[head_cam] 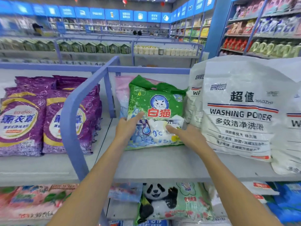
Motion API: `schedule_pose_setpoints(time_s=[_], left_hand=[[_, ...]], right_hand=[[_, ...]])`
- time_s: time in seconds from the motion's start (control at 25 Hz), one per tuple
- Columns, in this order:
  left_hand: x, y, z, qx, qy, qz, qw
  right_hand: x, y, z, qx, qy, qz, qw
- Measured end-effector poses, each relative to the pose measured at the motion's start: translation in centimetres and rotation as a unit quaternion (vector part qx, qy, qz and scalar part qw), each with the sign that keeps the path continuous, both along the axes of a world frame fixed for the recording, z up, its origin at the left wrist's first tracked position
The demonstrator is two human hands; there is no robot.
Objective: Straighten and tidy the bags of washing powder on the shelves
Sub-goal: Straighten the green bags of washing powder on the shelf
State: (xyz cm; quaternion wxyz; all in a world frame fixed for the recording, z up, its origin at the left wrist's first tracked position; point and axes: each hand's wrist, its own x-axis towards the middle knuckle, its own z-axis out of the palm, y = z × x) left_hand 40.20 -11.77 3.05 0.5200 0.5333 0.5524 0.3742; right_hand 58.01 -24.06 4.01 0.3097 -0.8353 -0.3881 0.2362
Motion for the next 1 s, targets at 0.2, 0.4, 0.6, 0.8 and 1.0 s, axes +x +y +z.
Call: schedule_pose_setpoints(time_s=[0.2, 0.4, 0.6, 0.8, 1.0], left_hand=[[1.3, 0.0, -0.6, -0.027, -0.083, 0.025, 0.996], [-0.6, -0.5, -0.9, -0.109, -0.131, -0.076, 0.982], [-1.3, -3.8, -0.6, -0.113, -0.194, -0.107, 0.969], [-3.2, -8.5, -0.1, -0.067, -0.259, -0.111, 0.957], [-4.2, -14.3, -0.1, -0.034, -0.293, -0.097, 0.951]], right_hand=[[1.5, 2.1, 0.0, -0.034, 0.051, 0.011, 0.998], [1.8, 0.0, -2.1, 0.112, 0.224, 0.061, 0.966], [1.1, -3.9, -3.2, 0.227, 0.251, 0.090, 0.937], [2.5, -7.3, -3.4, 0.243, 0.323, 0.114, 0.907], [2.3, -8.8, -1.2, 0.217, 0.435, 0.142, 0.862]])
